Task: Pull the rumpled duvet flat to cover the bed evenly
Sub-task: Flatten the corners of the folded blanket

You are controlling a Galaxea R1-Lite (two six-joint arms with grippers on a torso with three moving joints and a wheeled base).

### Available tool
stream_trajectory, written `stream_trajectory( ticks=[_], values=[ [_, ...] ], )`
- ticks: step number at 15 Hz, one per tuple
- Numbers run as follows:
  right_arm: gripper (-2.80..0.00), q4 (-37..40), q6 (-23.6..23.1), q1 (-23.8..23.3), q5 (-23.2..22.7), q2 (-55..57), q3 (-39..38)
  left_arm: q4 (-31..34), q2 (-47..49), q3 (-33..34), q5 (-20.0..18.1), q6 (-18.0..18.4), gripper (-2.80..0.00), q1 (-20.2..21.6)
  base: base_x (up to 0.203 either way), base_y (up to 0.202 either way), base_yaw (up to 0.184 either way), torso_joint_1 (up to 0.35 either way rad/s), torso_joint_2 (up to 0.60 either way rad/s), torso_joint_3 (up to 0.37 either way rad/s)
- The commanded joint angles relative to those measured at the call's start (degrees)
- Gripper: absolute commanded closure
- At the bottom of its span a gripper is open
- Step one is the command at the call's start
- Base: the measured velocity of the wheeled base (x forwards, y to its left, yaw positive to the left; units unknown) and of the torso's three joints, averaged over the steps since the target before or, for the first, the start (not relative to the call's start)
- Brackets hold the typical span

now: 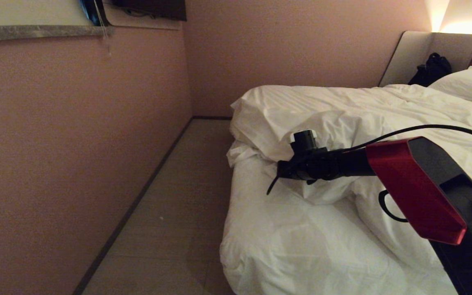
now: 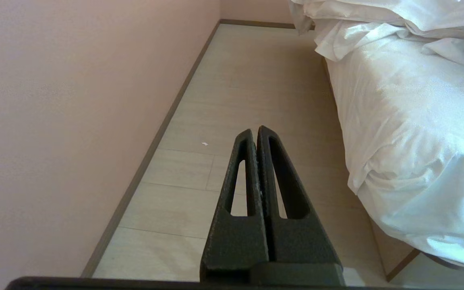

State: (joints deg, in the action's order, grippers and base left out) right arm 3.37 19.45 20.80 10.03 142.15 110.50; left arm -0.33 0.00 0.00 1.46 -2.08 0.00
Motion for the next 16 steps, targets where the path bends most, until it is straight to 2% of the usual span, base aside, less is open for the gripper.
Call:
stream_trajectory(
  ticks=[1, 3, 7, 11, 16],
  values=[
    [-2.8, -0.7, -0.4, -0.4, 0.1, 0.6, 0.0, 0.0, 0.0, 0.0, 0.0, -0.1, 0.0, 0.0, 0.0, 0.0, 0.0, 0.0, 0.0, 0.0],
    [-2.8, -0.7, -1.4, -0.5, 0.1, 1.0, 0.0, 0.0, 0.0, 0.0, 0.0, 0.0, 0.0, 0.0, 0.0, 0.0, 0.0, 0.0, 0.0, 0.0],
    [-2.8, -0.8, -4.2, -0.5, 3.4, 2.2, 0.0, 0.0, 0.0, 0.0, 0.0, 0.0, 0.0, 0.0, 0.0, 0.0, 0.0, 0.0, 0.0, 0.0],
    [-2.8, -4.4, -8.0, -2.2, 8.5, 3.8, 0.0, 0.0, 0.0, 0.0, 0.0, 0.0, 0.0, 0.0, 0.0, 0.0, 0.0, 0.0, 0.0, 0.0],
    [-2.8, -4.8, -8.9, -4.1, 8.8, 5.7, 0.0, 0.0, 0.0, 0.0, 0.0, 0.0, 0.0, 0.0, 0.0, 0.0, 0.0, 0.0, 0.0, 0.0]
  ],
)
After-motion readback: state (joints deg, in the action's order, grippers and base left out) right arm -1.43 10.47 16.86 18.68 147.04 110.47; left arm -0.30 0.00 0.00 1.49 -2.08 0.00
